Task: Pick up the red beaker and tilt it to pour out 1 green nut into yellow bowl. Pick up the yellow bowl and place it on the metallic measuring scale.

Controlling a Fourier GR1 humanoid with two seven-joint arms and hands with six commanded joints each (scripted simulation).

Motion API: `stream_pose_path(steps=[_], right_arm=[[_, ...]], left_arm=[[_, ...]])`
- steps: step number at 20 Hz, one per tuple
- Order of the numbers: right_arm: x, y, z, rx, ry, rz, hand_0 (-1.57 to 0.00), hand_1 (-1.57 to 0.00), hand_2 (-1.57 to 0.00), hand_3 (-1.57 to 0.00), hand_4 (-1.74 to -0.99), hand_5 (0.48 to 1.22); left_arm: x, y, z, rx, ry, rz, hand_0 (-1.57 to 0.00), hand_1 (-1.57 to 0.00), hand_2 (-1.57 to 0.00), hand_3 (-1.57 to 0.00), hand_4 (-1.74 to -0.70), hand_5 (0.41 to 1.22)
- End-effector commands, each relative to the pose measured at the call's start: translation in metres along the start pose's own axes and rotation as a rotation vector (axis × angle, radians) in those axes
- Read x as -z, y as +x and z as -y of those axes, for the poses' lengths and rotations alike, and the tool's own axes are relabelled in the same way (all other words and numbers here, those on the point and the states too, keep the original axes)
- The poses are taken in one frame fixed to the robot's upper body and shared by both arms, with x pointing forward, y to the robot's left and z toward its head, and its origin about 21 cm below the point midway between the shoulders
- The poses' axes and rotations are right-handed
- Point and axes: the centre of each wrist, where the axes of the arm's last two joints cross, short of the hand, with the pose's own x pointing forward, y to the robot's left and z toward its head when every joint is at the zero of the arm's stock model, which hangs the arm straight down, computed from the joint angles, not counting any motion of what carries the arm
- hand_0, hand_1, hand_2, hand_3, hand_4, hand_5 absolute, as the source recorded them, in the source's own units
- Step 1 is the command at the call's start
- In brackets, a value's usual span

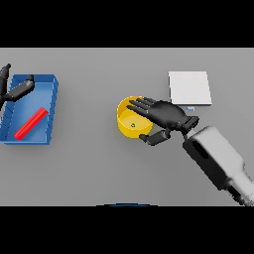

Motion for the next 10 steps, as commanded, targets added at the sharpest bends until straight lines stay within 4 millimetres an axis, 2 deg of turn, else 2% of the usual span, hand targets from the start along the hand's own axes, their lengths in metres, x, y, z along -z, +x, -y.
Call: stream_pose_path(steps=[1,4,10], right_arm=[[0.005,0.0,-0.001,0.002,0.016,0.004,0.0,0.0,0.0,0.0,-1.25,0.686],[0.015,0.002,-0.002,-0.008,0.068,0.023,0.0,0.0,0.0,0.0,-1.243,0.682],[0.028,0.001,-0.007,-0.034,0.178,0.001,0.0,0.0,0.0,0.0,-1.295,0.671]], left_arm=[[0.001,0.001,-0.001,-0.004,0.004,0.002,0.0,0.0,0.0,0.0,-0.79,0.72],[0.003,0.003,0.001,-0.004,-0.002,-0.007,0.0,0.0,0.0,0.0,-0.8,0.729],[0.002,0.002,-0.002,-0.004,-0.002,0.006,0.0,0.0,0.0,0.0,-0.8,0.735]])
